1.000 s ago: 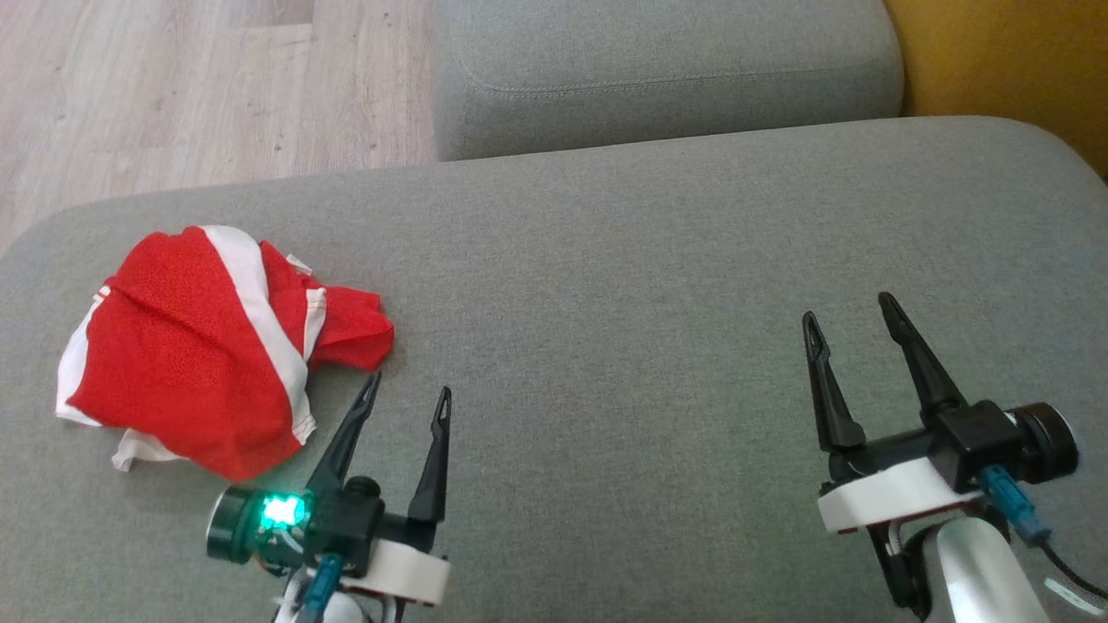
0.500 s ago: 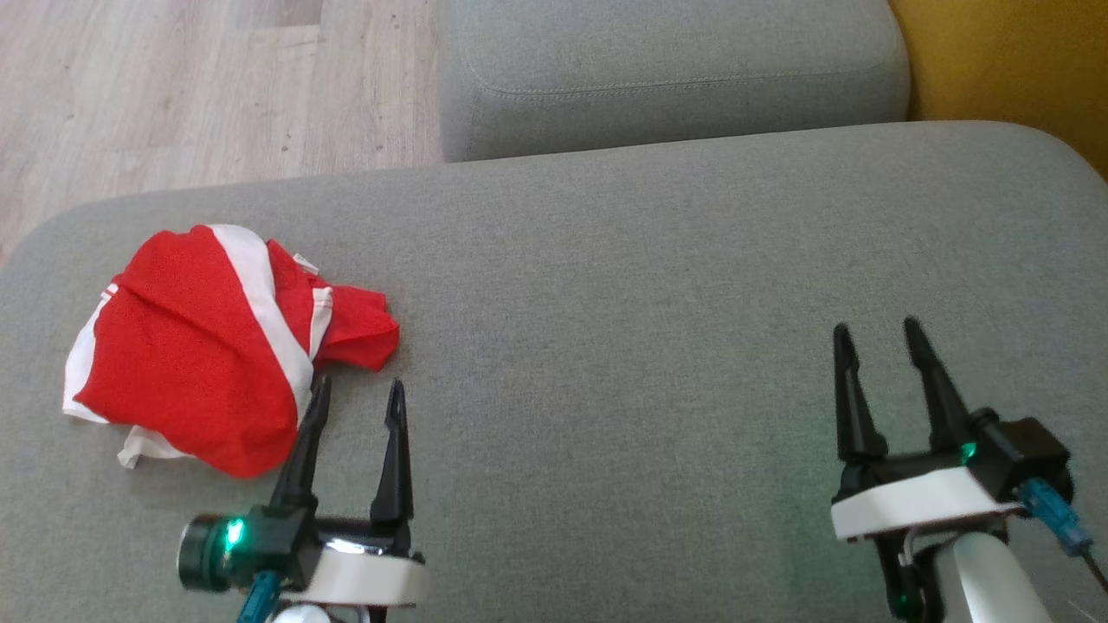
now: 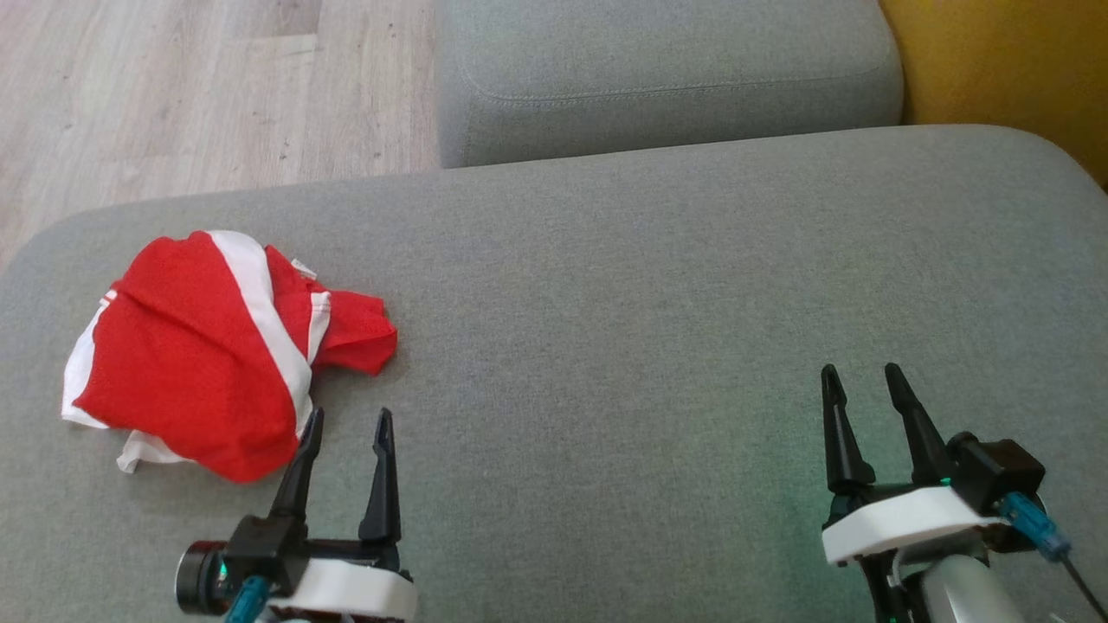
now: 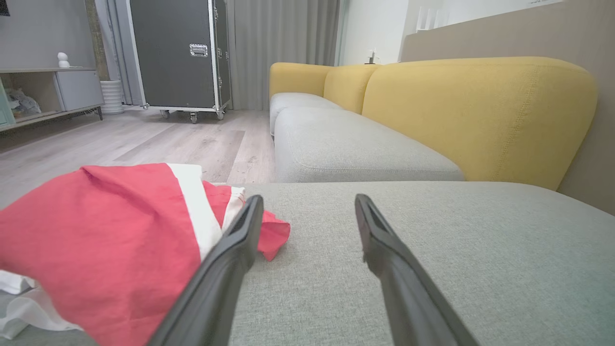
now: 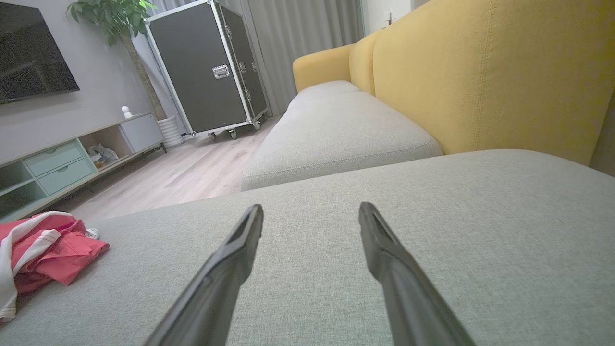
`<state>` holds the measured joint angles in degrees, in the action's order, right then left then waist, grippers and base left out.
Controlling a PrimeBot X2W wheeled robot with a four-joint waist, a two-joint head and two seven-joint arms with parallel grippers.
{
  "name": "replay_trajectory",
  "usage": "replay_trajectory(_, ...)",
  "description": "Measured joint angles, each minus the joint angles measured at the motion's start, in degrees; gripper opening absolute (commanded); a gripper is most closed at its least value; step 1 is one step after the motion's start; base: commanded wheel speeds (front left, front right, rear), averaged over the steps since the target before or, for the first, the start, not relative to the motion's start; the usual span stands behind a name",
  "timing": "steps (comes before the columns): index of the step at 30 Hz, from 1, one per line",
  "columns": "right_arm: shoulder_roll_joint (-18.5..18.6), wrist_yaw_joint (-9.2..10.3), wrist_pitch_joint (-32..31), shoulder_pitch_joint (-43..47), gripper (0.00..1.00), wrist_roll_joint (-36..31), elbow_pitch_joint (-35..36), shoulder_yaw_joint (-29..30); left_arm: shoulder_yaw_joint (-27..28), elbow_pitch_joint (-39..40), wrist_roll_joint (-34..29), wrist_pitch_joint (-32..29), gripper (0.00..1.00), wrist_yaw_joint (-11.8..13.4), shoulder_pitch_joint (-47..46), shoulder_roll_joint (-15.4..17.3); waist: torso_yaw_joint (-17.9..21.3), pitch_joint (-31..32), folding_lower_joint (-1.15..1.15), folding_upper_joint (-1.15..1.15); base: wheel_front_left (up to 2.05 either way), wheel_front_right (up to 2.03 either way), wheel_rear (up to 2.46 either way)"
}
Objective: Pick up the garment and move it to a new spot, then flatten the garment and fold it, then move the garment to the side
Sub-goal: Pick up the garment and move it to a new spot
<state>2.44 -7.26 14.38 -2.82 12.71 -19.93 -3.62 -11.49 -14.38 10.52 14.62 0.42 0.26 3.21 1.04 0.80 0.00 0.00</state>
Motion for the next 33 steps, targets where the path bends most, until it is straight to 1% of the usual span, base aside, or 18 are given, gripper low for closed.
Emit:
replay_trajectory(5, 0.0, 0.00, 0.0, 0.0, 1.00, -0.2, 0.2, -0.4, 0.7, 0.0, 0.0, 0.0, 1.00, -0.1, 0.0, -0.2, -0.3, 0.1, 0.00, 0.00, 0.00, 0.00, 0.00)
replay_trajectory(7, 0.0, 0.00, 0.0, 0.0, 1.00, -0.5, 0.6, -0.8, 0.9, -0.1, -0.2, 0.0, 1.00, -0.5, 0.0, -0.2, -0.6, 0.1, 0.00, 0.00, 0.00, 0.00, 0.00)
replay_trajectory(12, 0.0, 0.00, 0.0, 0.0, 1.00, -0.4, 0.7, -2.9, 2.5, 0.0, -0.5, 0.0, 1.00, -0.4, 0.0, -0.3, -2.7, 0.5, 0.00, 0.00, 0.00, 0.00, 0.00)
replay_trajectory(19, 0.1, 0.00, 0.0, 0.2, 1.00, 0.9, 1.2, -6.4, 4.3, -0.1, -1.6, 0.0, 1.00, -0.4, 0.1, -0.3, -7.5, 1.4, 0.00, 0.00, 0.00, 0.00, 0.00)
replay_trajectory(24, 0.1, 0.00, 0.0, 0.9, 1.00, 2.7, 0.8, -10.2, 6.2, -0.1, -2.4, 0.0, 1.00, -0.5, 0.9, -0.3, -11.2, 2.3, 0.00, 0.00, 0.00, 0.00, 0.00)
replay_trajectory(26, 0.1, 0.00, 0.0, 1.4, 1.00, 3.3, 0.8, -11.0, 6.8, -0.1, -2.6, 0.0, 1.00, -1.0, 1.6, -0.3, -12.7, 2.7, 0.00, 0.00, 0.00, 0.00, 0.00)
replay_trajectory(32, 0.1, 0.00, 0.0, 1.6, 1.00, 4.7, 1.4, -12.8, 8.3, -0.1, -3.5, 0.0, 1.00, -1.1, 2.5, -0.3, -17.0, 3.9, 0.00, 0.00, 0.00, 0.00, 0.00)
replay_trajectory(33, 0.1, 0.00, 0.0, 1.7, 1.00, 5.0, 1.4, -13.1, 8.6, -0.1, -3.5, 0.0, 1.00, -1.5, 2.6, -0.3, -17.6, 4.1, 0.00, 0.00, 0.00, 0.00, 0.00)
